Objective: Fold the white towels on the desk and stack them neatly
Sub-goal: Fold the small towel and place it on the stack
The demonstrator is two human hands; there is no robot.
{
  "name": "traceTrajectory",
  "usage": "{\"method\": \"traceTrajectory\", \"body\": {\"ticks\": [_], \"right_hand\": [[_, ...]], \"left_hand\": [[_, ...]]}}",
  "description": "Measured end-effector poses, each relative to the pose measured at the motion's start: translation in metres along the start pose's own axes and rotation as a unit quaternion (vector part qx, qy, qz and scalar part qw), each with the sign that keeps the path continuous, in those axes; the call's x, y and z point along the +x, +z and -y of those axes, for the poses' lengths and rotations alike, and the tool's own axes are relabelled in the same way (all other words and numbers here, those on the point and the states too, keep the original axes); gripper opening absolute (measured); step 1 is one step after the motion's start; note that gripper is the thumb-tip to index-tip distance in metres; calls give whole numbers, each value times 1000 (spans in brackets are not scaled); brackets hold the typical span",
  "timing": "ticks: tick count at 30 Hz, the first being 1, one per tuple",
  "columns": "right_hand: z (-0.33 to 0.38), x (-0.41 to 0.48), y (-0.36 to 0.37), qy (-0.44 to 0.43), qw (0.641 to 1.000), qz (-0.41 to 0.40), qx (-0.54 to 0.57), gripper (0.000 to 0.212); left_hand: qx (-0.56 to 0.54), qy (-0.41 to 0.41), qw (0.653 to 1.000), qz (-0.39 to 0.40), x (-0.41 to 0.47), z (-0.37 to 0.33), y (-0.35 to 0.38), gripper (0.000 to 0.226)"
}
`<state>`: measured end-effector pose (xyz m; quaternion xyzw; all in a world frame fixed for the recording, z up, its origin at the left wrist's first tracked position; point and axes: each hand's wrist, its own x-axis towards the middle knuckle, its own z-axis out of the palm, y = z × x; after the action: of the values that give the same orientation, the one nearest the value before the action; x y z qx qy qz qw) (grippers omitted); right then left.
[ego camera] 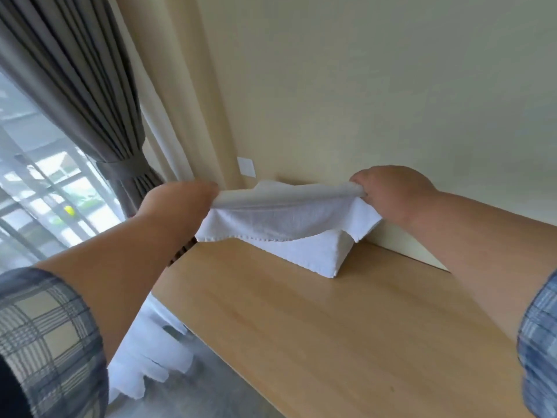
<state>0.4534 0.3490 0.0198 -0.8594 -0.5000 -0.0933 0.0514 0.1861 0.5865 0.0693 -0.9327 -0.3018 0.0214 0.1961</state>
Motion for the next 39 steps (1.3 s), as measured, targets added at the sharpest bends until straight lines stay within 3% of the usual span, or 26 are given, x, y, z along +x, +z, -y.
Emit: {"method": "traceTrajectory", "body": {"ticks": [9, 18, 22, 34, 39], "right_hand": [[-31, 80, 1, 70, 996, -27, -47, 15], [-43, 144, 21, 217, 971, -2, -100, 21], [-47, 163, 42, 244, 961, -25, -127, 23], [-23, 168, 101, 238, 952, 50, -186, 50], [-9, 153, 106, 203, 954, 73, -208, 44]], "left_hand": [[-33, 62, 990, -124, 160, 18, 44, 30], [-88, 210, 959, -168, 321, 7, 64, 23], [-113, 236, 943, -204, 375, -3, 85, 33], [-169, 287, 926, -178, 390, -12, 176, 53], [-178, 307, 923, -148, 368, 3, 202, 51]]}}
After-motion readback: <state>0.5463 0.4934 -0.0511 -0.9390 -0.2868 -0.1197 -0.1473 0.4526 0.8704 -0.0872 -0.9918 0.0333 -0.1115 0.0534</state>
